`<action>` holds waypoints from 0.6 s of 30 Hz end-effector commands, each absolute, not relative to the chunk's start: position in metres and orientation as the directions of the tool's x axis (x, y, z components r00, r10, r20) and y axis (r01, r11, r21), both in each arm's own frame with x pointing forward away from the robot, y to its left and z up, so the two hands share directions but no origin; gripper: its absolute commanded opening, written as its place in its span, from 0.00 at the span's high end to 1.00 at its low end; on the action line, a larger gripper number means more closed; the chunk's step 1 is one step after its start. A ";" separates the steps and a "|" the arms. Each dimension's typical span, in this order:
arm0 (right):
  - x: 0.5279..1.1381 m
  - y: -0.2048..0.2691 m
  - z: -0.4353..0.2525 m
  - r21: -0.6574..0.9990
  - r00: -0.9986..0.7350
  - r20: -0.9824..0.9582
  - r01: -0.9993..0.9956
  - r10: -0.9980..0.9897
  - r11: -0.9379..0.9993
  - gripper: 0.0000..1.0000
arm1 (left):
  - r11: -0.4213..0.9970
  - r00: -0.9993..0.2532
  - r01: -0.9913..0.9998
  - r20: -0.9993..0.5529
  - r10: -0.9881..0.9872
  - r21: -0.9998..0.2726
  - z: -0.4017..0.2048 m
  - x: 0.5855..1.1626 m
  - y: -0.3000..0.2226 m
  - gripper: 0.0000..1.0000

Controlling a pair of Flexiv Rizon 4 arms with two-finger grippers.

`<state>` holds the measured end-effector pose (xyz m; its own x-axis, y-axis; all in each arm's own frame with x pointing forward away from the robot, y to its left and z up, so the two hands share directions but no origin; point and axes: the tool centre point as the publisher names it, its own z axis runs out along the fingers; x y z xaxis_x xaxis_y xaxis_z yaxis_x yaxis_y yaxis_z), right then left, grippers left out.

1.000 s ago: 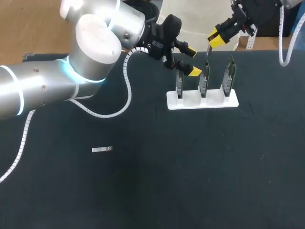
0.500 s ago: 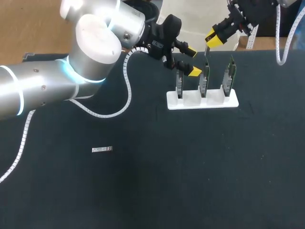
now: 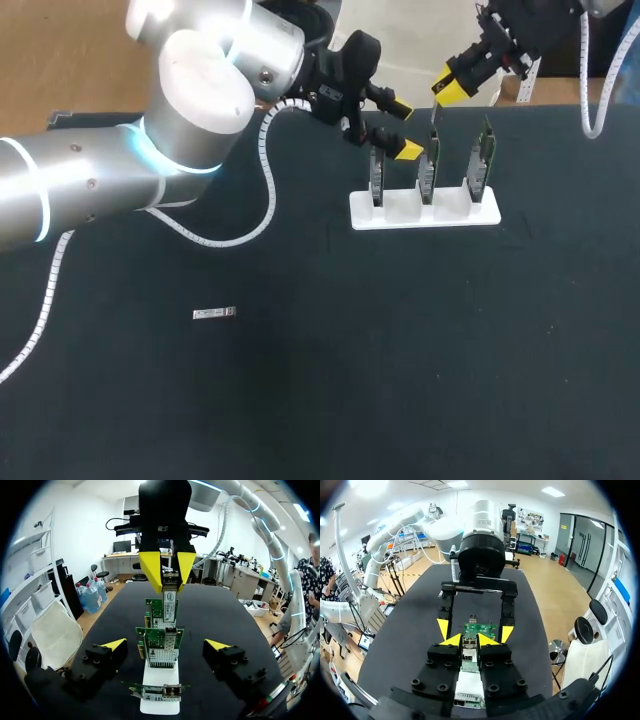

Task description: Pick up the optical module with the left hand, and insert it into the network port with the right hand.

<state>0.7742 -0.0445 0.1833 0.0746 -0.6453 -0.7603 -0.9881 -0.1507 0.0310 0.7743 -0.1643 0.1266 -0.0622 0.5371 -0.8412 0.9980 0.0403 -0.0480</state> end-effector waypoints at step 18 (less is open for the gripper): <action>0.772 -0.045 0.185 0.017 0.074 -0.766 -0.991 -0.639 -0.135 1.00 | 0.030 -0.059 0.998 -0.838 0.543 -0.051 0.126 0.770 -0.169 0.00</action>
